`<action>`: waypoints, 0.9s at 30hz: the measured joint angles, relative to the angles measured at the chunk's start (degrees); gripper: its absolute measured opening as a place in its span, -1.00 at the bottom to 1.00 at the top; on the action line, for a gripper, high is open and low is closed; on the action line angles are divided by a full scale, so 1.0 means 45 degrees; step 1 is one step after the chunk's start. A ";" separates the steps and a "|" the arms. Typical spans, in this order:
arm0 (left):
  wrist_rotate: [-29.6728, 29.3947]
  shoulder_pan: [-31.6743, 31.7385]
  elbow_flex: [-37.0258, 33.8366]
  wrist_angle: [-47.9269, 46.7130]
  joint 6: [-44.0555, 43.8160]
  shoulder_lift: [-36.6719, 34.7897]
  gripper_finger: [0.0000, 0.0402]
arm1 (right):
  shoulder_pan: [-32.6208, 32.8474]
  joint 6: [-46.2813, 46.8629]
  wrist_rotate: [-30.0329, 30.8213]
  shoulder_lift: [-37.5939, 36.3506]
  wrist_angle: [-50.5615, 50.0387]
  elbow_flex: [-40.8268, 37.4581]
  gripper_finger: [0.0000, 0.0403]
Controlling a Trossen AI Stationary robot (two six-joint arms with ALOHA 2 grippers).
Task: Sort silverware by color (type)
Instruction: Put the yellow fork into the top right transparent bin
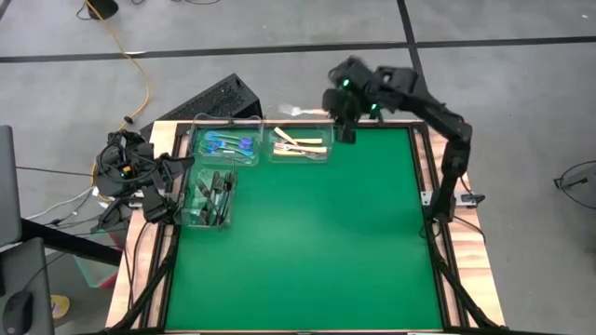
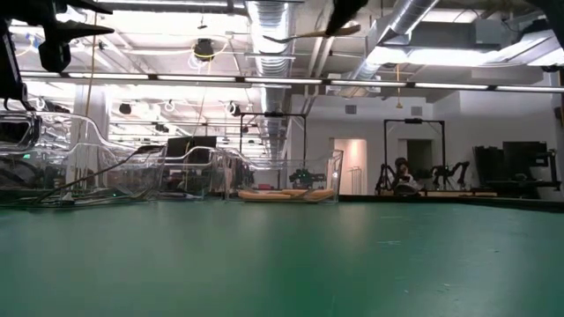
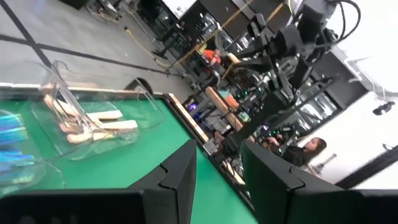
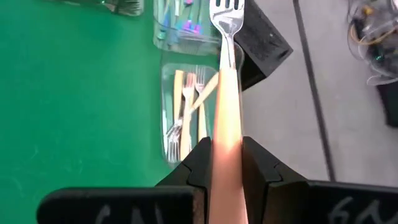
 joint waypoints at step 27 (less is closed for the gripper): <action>-0.0423 0.0005 0.0000 -0.0049 0.0025 0.0000 -0.44 | -0.3299 0.0072 -0.2392 -0.3036 -0.2205 -0.1336 -0.68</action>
